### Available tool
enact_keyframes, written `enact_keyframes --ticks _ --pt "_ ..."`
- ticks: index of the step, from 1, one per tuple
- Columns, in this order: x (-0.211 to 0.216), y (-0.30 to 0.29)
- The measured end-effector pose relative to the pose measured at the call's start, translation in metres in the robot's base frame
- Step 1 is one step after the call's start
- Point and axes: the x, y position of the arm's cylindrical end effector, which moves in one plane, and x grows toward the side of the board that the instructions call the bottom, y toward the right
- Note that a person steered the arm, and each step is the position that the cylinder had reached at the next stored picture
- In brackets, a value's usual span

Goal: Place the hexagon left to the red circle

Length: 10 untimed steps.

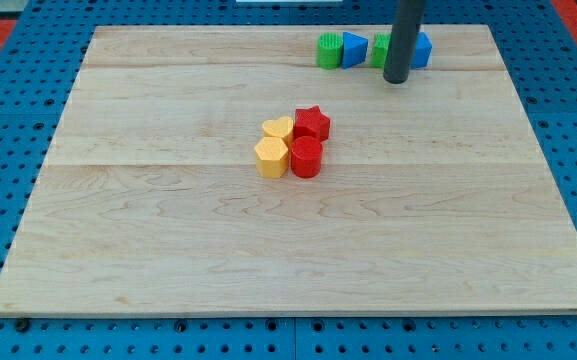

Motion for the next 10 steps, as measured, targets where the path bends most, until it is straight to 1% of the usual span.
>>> enact_keyframes --ticks 2,3,4,5,6,7,8,9,10 --pt "0.001 0.0" --pt "0.041 0.0" --pt "0.094 -0.027" --pt "0.151 -0.039" --pt "0.148 -0.11" --pt "0.119 -0.161" --pt "0.109 -0.186" --pt "0.117 -0.185" --pt "0.135 -0.169"
